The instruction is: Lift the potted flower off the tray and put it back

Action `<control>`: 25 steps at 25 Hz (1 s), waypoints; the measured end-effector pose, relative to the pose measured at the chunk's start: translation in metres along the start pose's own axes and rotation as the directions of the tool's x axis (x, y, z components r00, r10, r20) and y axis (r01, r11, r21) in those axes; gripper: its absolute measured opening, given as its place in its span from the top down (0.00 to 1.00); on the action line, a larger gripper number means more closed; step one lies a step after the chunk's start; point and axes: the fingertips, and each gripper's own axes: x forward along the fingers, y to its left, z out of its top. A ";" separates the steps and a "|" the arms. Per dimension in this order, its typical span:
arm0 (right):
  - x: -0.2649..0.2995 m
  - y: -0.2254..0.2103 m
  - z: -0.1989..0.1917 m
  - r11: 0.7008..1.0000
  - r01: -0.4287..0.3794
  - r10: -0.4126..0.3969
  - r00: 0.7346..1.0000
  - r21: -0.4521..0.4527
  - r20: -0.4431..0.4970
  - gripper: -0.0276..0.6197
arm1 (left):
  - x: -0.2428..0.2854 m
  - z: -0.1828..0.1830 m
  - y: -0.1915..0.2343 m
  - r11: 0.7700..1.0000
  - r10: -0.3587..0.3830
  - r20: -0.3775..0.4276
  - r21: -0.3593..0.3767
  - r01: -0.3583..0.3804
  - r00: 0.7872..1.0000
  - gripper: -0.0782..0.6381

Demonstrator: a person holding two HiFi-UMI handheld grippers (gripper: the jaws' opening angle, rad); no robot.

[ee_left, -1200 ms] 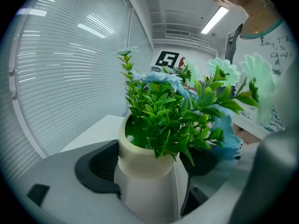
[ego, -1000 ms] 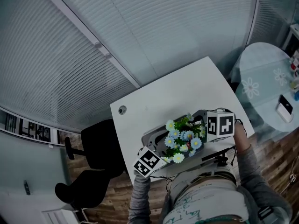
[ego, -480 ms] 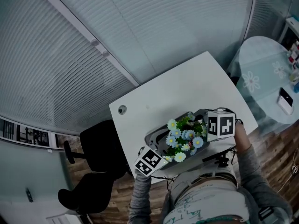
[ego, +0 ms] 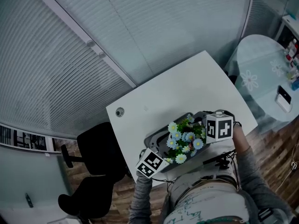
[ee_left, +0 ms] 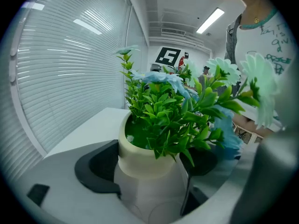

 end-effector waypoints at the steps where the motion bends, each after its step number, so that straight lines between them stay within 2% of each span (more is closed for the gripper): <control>1: 0.003 0.000 -0.002 1.000 -0.001 0.002 1.000 0.003 -0.004 0.41 | 0.002 -0.003 0.000 1.000 -0.001 -0.003 -0.001 0.001 1.000 0.32; 25: 0.045 -0.011 -0.038 0.999 -0.042 0.041 0.994 0.000 -0.104 0.41 | 0.034 -0.048 0.008 0.999 0.014 -0.052 -0.050 -0.016 0.999 0.32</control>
